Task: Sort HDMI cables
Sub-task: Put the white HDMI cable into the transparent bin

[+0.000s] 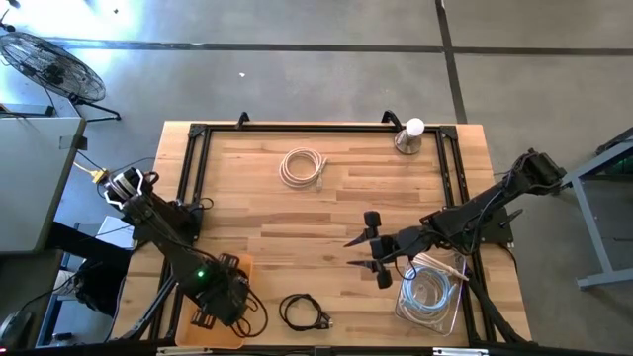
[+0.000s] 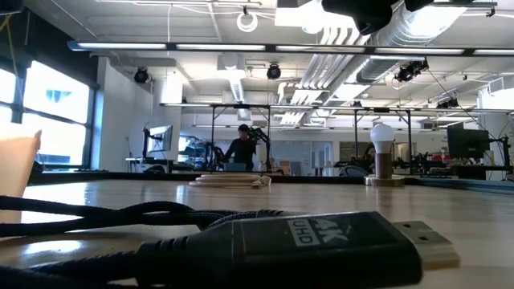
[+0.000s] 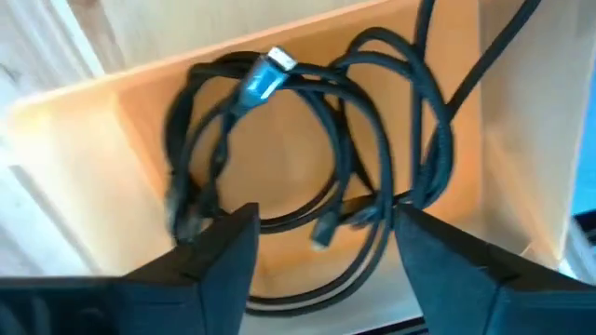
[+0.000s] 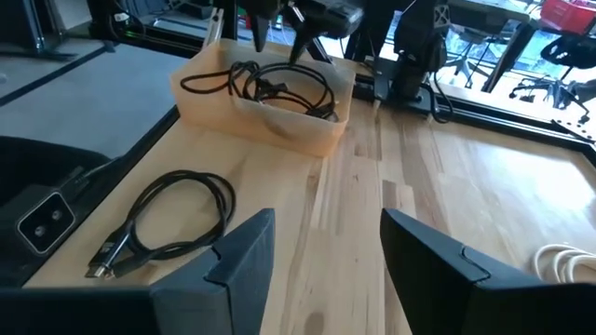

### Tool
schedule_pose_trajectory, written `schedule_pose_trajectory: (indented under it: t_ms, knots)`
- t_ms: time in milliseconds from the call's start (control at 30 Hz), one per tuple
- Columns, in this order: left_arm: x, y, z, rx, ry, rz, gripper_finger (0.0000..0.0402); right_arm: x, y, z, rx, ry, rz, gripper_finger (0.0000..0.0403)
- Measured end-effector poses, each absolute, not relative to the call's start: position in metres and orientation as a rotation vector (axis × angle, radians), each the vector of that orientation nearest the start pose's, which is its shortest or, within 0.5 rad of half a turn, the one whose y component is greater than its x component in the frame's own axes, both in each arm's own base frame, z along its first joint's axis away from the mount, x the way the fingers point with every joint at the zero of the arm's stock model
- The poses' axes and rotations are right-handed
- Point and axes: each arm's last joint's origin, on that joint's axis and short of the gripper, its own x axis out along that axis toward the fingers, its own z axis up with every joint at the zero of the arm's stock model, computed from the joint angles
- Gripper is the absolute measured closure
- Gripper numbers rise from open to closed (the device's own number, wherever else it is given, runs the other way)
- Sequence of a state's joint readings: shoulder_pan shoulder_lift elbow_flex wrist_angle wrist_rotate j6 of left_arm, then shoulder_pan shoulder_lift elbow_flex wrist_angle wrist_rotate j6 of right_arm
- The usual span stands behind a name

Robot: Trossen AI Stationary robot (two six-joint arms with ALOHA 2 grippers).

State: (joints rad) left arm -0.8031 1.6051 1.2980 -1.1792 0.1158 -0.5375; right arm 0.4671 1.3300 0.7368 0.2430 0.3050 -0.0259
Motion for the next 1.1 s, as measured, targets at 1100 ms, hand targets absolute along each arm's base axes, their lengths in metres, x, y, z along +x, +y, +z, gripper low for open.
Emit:
schedule_pose_trajectory:
  t_ms: [1100]
  knots:
    - [0.312,0.040,0.316,0.534,1.252,0.092,0.0118,0.250,0.128,0.236,-0.309,0.347,0.123,0.0215]
